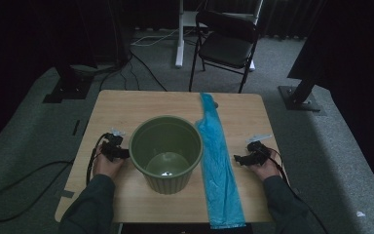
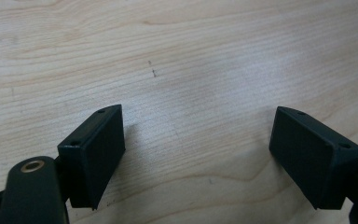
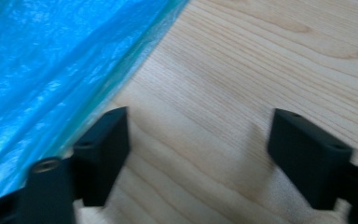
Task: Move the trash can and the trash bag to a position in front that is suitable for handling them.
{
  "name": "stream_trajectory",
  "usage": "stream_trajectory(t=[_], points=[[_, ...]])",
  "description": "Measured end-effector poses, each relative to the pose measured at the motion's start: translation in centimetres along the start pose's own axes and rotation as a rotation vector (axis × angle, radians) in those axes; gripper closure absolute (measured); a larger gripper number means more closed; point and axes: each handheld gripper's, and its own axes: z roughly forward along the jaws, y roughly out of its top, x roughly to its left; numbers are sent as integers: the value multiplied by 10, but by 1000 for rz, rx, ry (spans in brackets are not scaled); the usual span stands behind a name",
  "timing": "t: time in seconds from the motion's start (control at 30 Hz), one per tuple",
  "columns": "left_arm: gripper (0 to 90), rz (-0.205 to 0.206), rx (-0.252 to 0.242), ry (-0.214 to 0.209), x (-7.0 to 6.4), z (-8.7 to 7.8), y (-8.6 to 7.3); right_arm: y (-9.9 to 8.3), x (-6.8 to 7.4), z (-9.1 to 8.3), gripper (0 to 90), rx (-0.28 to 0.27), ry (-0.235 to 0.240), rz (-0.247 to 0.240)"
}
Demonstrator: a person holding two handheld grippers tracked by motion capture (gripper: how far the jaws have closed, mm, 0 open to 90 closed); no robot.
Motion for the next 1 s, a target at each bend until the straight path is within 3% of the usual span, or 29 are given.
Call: stream_trajectory(t=[0.13,0.17,0.3,0.4,0.43,0.57,0.8,1.0], points=[[205,10,8,-8,0,-2,1,2,2,-2,339,6,1,-11],[284,18,11,-15,-1,-4,1,4,6,-4,350,-2,-6,-22],[329,24,19,-21,-2,-6,1,9,11,-8,374,-20,11,-23],[392,28,23,-24,-4,-7,1,13,20,-9,394,-25,29,-43],[445,31,30,-27,-4,-8,2,16,28,-9,395,-23,41,-71],[462,-4,1,-79,0,-13,2,19,40,-8,367,-14,66,-114],[462,-4,-2,-87,-1,-15,2,19,56,3,327,51,51,-206],[462,9,-2,-91,-2,-15,2,19,53,2,326,67,31,-226]])
